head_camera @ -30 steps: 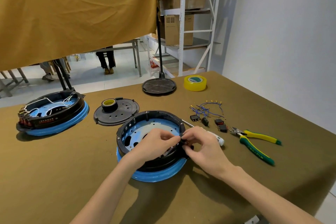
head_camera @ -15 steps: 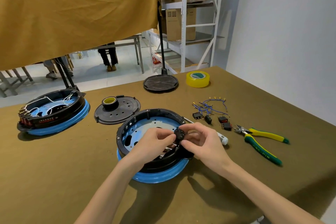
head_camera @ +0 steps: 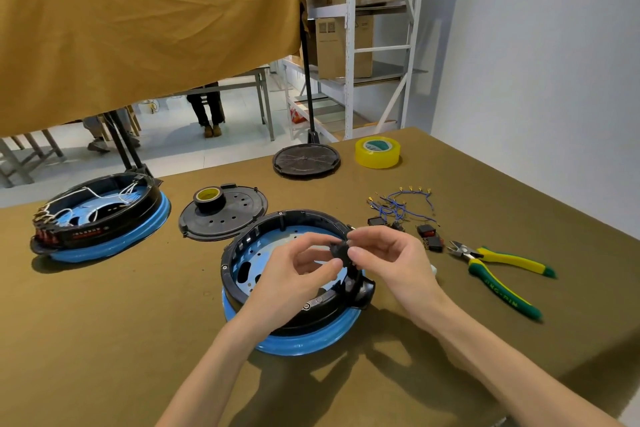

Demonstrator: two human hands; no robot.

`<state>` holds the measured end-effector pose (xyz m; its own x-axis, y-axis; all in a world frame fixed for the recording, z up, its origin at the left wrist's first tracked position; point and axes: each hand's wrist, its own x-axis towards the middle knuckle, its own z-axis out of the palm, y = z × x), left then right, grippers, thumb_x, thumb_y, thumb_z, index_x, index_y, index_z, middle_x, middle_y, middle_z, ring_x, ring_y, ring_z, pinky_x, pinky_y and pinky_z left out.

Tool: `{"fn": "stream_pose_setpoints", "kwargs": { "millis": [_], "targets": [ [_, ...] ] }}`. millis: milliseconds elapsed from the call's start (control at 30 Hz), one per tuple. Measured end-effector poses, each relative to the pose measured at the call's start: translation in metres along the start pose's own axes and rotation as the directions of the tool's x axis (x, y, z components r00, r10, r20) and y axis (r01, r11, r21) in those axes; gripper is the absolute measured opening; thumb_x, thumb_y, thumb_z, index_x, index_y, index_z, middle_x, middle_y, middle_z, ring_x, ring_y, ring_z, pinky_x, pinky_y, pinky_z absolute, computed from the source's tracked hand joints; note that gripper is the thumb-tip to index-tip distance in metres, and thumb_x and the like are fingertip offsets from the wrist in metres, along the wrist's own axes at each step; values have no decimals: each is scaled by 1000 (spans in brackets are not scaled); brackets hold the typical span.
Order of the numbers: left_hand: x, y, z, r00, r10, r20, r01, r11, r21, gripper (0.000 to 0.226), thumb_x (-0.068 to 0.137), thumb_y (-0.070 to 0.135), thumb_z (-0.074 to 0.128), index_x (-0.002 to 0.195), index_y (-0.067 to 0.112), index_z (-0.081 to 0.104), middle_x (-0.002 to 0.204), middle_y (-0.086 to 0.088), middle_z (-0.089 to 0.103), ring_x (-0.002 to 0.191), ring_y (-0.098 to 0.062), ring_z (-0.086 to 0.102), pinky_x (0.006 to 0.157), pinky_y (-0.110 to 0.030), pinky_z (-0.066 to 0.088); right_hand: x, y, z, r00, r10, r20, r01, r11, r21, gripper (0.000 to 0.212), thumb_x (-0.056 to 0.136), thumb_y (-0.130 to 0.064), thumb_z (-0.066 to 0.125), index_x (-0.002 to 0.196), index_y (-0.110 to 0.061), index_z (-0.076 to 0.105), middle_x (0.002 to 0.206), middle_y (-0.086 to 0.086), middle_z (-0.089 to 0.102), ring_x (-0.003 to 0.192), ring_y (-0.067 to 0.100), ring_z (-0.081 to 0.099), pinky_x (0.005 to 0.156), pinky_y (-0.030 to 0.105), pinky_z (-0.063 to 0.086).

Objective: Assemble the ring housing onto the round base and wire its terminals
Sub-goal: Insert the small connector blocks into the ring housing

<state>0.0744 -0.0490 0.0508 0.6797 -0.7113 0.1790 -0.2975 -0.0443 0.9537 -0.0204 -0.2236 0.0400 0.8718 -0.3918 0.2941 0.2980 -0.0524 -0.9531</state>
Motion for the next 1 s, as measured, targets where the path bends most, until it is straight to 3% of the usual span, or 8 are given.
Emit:
{"fn": "stream_pose_setpoints", "kwargs": {
  "millis": [167, 300, 467, 533, 633, 800, 1000],
  "targets": [
    [-6, -4, 0, 994, 104, -22, -105, 994, -26, 30, 94, 6, 72, 119, 24, 70, 108, 2, 79, 100, -21, 76, 91, -34, 61, -6, -9, 2, 992, -87, 91, 92, 995, -48, 29, 79, -7, 79, 105, -20, 80, 99, 6, 76, 89, 25, 68, 81, 31, 58],
    [-6, -5, 0, 993, 120, -5, -120, 991, -59, 31, 93, 8, 74, 121, 19, 67, 108, 1, 80, 96, -22, 78, 89, -33, 61, -6, -15, 3, 982, -153, 114, 168, 977, -129, 36, 77, -5, 79, 111, -17, 74, 103, 2, 78, 92, 24, 69, 83, 26, 54],
    [-7, -7, 2, 988, 150, -30, -152, 985, -76, 29, 93, 6, 74, 120, 18, 70, 108, -1, 79, 99, -22, 77, 89, -38, 62, -6, -15, 2, 977, -190, 91, 203, 968, -151, 25, 82, -6, 80, 105, -16, 79, 99, 3, 77, 91, 28, 70, 84, 34, 58],
    [-9, -9, 4, 984, 165, -65, -168, 985, -47, 29, 93, 9, 75, 119, 20, 71, 105, 1, 80, 98, -21, 77, 89, -39, 62, -5, -15, 1, 971, -226, 72, 236, 957, -169, 20, 83, 0, 80, 98, -14, 81, 98, 2, 76, 91, 24, 71, 82, 30, 58],
    [-12, -11, 8, 959, 248, -138, -234, 966, 105, 27, 91, 15, 78, 115, 25, 73, 101, 9, 78, 94, -17, 76, 85, -32, 62, -4, -16, -3, 965, -260, 42, 261, 924, -278, 14, 83, 0, 81, 89, -13, 82, 94, -2, 74, 92, 22, 72, 80, 28, 58],
    [-16, -19, 14, 872, 449, -193, -338, 840, 425, 31, 87, 13, 81, 115, 23, 74, 98, 19, 74, 89, -6, 72, 78, -23, 60, -6, -17, -3, 969, -232, 82, 244, 869, -431, 14, 87, -3, 78, 90, -17, 81, 88, -7, 73, 84, 19, 69, 72, 26, 57],
    [-18, -23, 22, 806, 553, -211, -323, 710, 626, 30, 78, 6, 86, 105, 12, 74, 87, 9, 69, 80, -5, 64, 75, -24, 60, -10, -10, 7, 995, -91, 44, 100, 851, -515, 16, 97, -13, 68, 90, -27, 71, 83, -13, 71, 80, 7, 68, 71, 18, 53]
  ]
}}
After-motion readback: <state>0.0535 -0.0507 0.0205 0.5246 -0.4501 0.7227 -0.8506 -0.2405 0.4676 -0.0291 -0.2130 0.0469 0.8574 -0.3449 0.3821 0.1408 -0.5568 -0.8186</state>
